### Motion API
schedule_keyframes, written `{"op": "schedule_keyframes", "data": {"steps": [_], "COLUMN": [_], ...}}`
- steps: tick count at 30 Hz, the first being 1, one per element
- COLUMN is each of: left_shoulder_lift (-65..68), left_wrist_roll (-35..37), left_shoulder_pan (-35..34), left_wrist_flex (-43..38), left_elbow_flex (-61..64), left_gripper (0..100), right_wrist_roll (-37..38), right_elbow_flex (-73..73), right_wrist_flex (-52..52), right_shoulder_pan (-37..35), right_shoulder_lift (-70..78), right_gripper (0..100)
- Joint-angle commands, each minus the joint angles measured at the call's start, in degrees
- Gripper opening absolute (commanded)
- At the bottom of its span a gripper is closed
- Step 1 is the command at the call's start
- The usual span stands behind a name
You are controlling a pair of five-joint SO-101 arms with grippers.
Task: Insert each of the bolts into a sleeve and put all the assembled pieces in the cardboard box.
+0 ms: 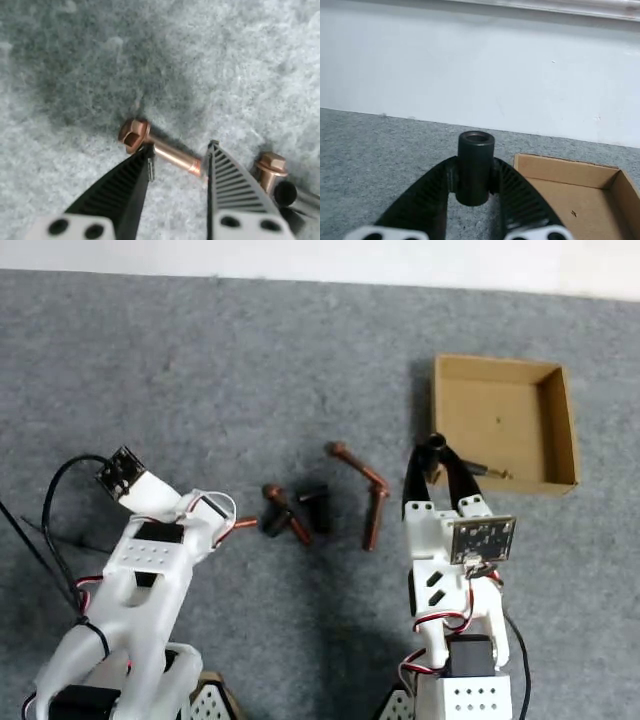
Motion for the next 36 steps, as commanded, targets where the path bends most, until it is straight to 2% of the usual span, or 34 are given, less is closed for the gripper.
{"op": "schedule_keyframes", "data": {"steps": [1, 36], "left_shoulder_lift": [0.9, 0.6], "left_wrist_roll": [0.1, -1.6], "left_shoulder_pan": [1.0, 0.8], "left_wrist_flex": [0.1, 3.6], "left_elbow_flex": [0.4, 1.5], "left_gripper": [17, 17], "right_wrist_roll": [0.4, 0.4], "right_elbow_flex": [7.0, 7.0], "right_wrist_flex": [0.0, 0.0], "right_shoulder_pan": [-0.6, -0.6], "right_shoulder_lift": [-1.1, -1.1], "right_gripper": [0.6, 0.6]}}
